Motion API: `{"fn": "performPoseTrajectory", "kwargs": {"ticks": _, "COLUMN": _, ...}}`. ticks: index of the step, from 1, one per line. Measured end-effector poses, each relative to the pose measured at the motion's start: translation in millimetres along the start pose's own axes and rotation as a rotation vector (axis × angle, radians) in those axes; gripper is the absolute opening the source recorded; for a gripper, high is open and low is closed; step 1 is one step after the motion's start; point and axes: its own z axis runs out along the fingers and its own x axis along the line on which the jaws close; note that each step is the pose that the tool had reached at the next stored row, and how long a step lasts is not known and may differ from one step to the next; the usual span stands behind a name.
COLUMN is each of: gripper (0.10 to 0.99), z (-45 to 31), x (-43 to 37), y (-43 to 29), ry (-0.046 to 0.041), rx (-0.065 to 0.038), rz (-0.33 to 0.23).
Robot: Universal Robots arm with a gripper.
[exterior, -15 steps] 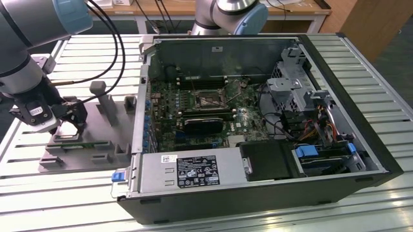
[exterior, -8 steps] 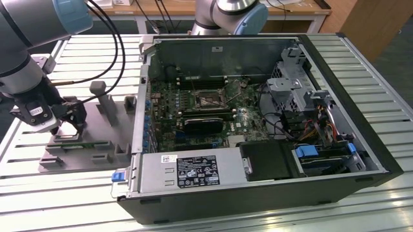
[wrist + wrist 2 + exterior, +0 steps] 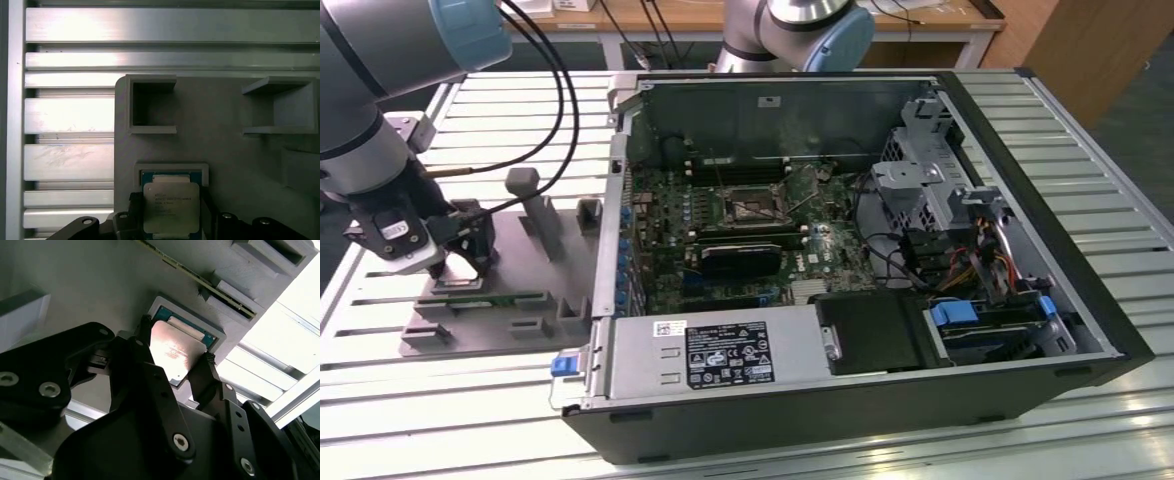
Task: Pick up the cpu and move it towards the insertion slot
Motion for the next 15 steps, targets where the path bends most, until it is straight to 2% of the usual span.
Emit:
{"fn": "performPoseTrajectory", "kwargs": {"ticks": 3, "gripper": 0.541, "z": -1.7, "x": -0.1, "y": 0.1, "ry": 0.0001, "rx": 0.0, "rz": 0.0}}
{"fn": "performPoseTrajectory", "kwargs": {"ticks": 6, "gripper": 0.541, "z": -6.9, "x": -0.2, "y": 0.3, "ry": -0.0001, "rx": 0.0, "rz": 0.0}}
{"fn": "performPoseTrajectory", "kwargs": {"ticks": 15, "gripper": 0.541, "z": -29.9, "x": -0.8, "y": 1.3, "ry": -0.0001, "rx": 0.0, "rz": 0.0}}
